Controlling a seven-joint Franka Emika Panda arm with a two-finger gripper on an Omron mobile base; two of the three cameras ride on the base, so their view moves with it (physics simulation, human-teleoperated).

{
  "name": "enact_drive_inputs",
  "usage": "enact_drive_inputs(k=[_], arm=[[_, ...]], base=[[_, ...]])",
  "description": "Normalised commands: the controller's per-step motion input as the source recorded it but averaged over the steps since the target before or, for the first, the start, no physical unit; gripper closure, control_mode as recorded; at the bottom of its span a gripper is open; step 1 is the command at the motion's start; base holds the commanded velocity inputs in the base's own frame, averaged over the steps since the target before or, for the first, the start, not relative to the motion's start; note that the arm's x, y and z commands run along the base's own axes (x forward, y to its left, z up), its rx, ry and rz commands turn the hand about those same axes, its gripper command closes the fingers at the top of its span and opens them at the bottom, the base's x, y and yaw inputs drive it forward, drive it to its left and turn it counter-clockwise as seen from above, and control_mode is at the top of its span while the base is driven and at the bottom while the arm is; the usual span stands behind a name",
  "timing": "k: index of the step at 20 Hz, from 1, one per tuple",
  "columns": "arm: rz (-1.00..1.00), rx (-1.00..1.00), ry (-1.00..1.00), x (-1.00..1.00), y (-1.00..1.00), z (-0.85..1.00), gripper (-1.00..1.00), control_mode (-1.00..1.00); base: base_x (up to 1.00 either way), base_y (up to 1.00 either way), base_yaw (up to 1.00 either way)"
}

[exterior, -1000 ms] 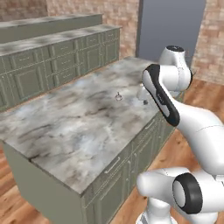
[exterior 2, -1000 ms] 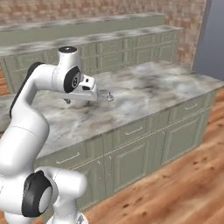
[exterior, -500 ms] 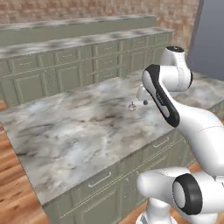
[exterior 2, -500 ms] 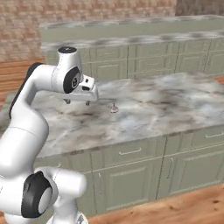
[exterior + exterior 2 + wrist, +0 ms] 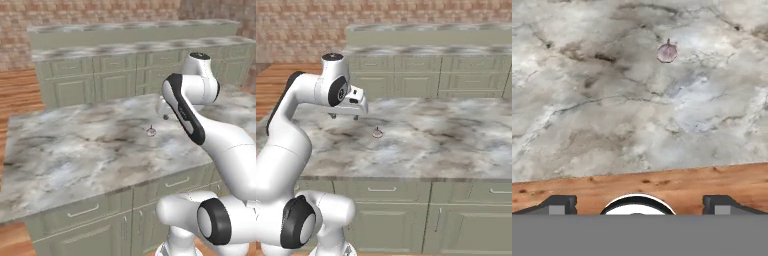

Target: Place the garlic in the correct fridge rack based on whether it is a fruit or vegetable. Finally, close the fridge door.

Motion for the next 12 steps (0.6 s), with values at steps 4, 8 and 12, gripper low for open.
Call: enact_drive_inputs(k=[4, 8, 12], arm=[[0.0, 0.0, 0.0, 0.0, 0.0, 0.0, -1.0, 1.0], [0.0, 0.0, 0.0, 0.0, 0.0, 0.0, -1.0, 1.0], [0.0, 0.0, 0.0, 0.0, 0.0, 0.0, -1.0, 1.0]], base=[[0.41, -0.62, 0.47], [0.49, -0.51, 0.42], [0.41, -0.56, 0.31]])
